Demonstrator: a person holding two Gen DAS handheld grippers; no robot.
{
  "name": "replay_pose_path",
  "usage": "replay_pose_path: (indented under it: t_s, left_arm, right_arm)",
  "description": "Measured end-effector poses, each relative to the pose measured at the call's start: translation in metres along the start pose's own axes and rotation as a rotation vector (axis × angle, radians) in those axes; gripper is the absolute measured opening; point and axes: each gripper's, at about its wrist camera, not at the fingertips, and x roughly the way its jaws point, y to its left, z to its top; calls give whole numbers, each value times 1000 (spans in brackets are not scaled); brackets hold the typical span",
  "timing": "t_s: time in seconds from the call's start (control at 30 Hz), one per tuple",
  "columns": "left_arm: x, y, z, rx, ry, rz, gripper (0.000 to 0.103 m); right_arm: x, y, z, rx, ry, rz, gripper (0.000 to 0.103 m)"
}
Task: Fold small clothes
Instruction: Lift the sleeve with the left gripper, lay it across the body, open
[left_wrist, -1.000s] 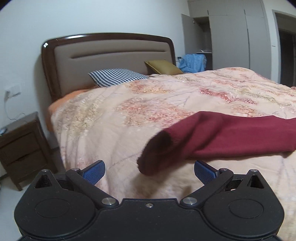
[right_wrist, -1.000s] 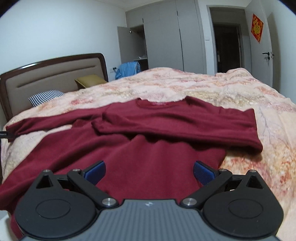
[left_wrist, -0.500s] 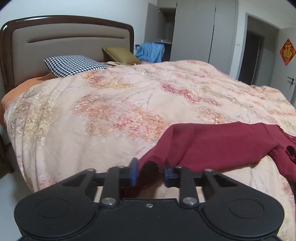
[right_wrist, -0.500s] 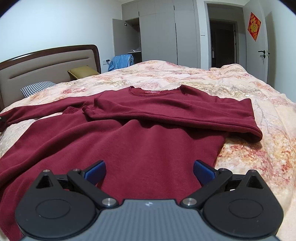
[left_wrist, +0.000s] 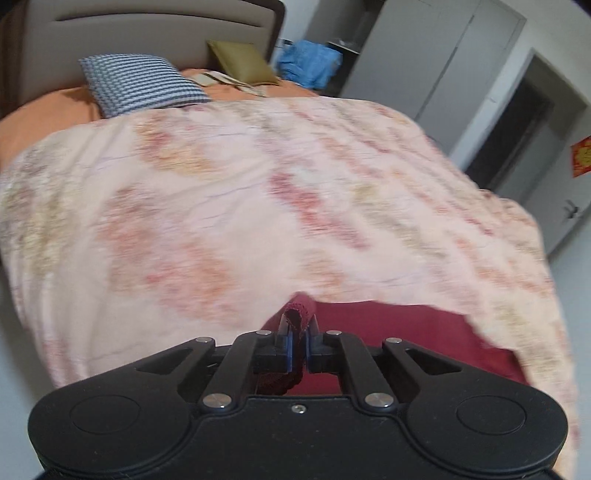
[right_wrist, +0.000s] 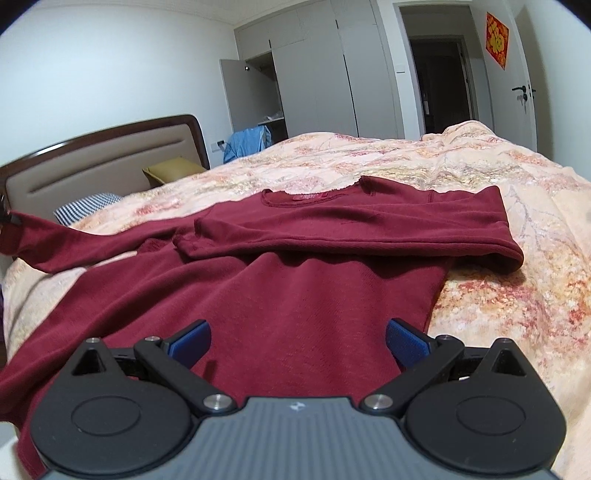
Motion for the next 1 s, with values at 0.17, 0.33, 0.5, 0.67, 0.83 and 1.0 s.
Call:
replay_pose_path:
  t_s: [0.17, 0.33, 0.5, 0.67, 0.83, 1.0]
  left_arm:
    - [-11, -77, 5, -10, 40, -122, 6]
    - [-2, -167, -11, 41, 62, -202, 6]
    - [27, -251, -38, 136, 114, -273, 6]
    - [81, -316, -79, 233, 211, -299, 6]
    - [147, -355, -125, 306, 341, -252, 6]
    - [197, -369, -150, 341, 432, -229, 19]
  right_arm:
    - [-4, -4, 1, 35, -21, 28, 103]
    - [-12, -10, 7, 84, -44, 52, 103]
    - [-28, -17, 12, 93, -83, 51, 103]
    - [-40, -31, 10, 112, -109, 26, 103]
    - [-43, -46, 2, 179, -103, 16, 103]
    - [-43, -52, -4, 208, -101, 23, 103]
